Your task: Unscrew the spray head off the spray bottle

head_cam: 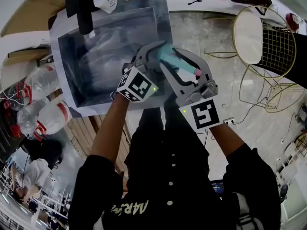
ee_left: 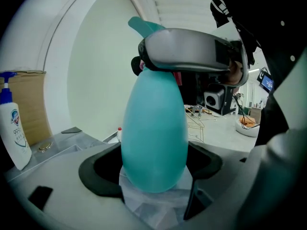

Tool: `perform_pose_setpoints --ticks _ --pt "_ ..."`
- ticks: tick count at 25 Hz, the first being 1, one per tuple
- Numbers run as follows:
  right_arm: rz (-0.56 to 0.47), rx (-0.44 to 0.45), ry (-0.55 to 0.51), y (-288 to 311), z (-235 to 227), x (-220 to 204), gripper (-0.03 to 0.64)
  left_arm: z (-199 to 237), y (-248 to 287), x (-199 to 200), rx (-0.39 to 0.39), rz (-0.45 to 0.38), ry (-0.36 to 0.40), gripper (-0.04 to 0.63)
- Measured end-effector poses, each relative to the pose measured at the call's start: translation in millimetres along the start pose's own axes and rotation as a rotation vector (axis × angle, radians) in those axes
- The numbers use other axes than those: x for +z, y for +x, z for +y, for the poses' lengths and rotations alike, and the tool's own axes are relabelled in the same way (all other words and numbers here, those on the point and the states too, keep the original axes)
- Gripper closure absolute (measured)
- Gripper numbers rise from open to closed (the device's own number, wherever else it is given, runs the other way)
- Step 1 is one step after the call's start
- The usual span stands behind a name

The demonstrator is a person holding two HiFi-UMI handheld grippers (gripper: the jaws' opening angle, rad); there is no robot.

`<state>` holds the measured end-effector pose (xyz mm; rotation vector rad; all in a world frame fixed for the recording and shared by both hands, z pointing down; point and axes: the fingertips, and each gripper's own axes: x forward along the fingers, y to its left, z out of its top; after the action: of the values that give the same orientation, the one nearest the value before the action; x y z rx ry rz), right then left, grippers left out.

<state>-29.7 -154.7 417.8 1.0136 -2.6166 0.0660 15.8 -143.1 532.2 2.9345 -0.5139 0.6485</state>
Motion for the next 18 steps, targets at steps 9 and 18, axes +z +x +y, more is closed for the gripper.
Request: perform_pose_setpoints --ticks 9,18 --pt "0.027 0.117 -0.047 -5 0 3 0.454 -1 0 0 -0.006 -0.004 0.007 0.19" --pt "-0.103 0.061 0.115 -16 -20 41 0.454 -1 -1 0 0.0 -0.002 -0.003 0.19"
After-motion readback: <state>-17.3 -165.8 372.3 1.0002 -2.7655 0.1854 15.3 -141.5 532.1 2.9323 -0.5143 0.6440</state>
